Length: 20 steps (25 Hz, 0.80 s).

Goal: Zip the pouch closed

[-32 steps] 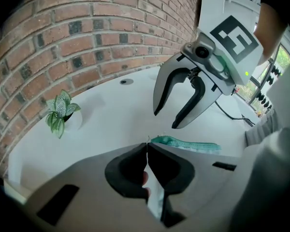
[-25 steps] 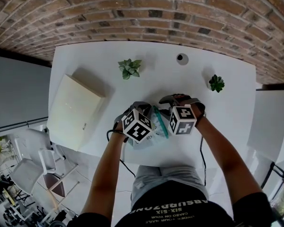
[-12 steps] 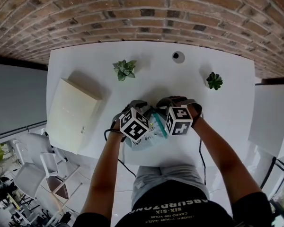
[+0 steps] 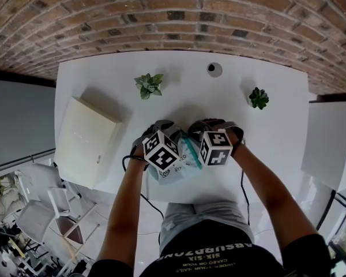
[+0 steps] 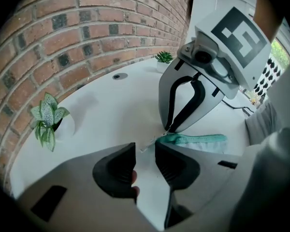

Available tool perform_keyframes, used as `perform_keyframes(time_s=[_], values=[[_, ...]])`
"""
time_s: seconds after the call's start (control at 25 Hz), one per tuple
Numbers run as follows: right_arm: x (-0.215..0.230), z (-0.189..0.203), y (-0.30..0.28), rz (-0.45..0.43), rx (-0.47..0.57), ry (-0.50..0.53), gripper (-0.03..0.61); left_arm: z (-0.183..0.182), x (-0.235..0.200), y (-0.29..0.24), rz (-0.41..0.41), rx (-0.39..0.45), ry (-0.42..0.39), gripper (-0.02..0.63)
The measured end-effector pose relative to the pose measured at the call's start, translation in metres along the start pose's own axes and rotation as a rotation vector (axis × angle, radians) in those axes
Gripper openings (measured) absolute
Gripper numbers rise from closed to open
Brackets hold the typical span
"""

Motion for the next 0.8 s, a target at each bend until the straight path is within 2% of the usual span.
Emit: perform_keyframes(time_s=[0.16, 0.4, 0.52, 0.8], values=[[-0.0003, 0.0008, 0.0000, 0.002, 0.002, 0.000, 0.014, -0.0020, 0.0024, -0.0060, -0.005, -0.016, -0.039, 0.101], [-0.0009, 0.0008, -0.0003, 0.005, 0.002, -0.007, 0.006, -0.0008, 0.0047, -0.0076, 0.010, -0.022, -0.026, 0.063], [-0.0005, 0.0007, -0.0002, 0.007, 0.001, -0.026, 0.005, -0.0015, 0.0055, -0.0079, -0.003, -0.036, -0.005, 0.038], [-0.0017, 0.0015, 0.0013, 0.026, -0.006, -0.069, 0.002, -0.0034, 0.0065, -0.0098, -0.035, -0.073, 0.063, 0.035]])
Point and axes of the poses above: the fingertips, and each gripper's own axes: y backward along the fingers, x to its right, z out of its underside, the point moved 6 cm from there along y, backward along the fingers, and after that the axes turned 12 degrees about y, right-handed, at the moved point
